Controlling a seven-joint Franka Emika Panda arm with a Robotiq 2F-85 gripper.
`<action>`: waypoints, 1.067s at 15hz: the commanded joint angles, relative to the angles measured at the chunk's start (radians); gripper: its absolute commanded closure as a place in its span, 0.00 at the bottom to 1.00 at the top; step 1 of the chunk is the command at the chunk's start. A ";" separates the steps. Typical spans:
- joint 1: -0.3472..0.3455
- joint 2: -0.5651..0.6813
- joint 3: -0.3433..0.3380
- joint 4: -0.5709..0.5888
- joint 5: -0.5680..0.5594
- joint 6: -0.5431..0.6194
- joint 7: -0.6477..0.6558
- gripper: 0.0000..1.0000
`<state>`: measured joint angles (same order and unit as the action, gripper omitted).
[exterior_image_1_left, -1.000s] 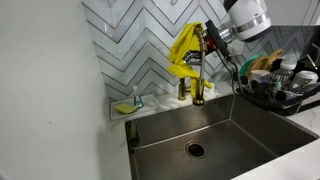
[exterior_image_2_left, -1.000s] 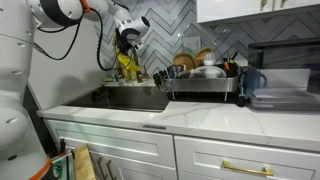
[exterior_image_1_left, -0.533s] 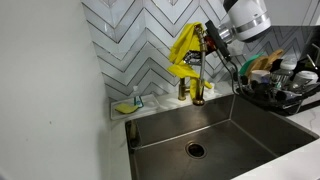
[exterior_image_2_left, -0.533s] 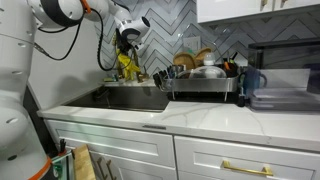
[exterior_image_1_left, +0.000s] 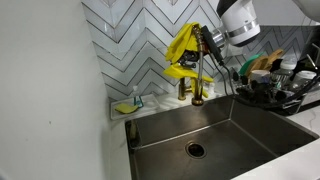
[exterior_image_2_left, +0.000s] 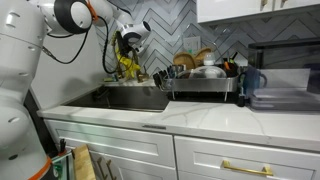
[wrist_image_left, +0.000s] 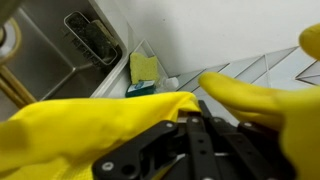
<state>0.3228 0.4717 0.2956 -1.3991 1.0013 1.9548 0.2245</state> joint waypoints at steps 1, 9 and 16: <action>0.020 0.062 0.009 0.078 0.003 -0.054 -0.012 0.99; 0.032 0.067 -0.002 0.103 -0.017 -0.072 0.013 0.99; 0.039 0.082 -0.002 0.126 -0.027 -0.112 0.019 0.70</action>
<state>0.3456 0.5355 0.3039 -1.3063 0.9941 1.8762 0.2178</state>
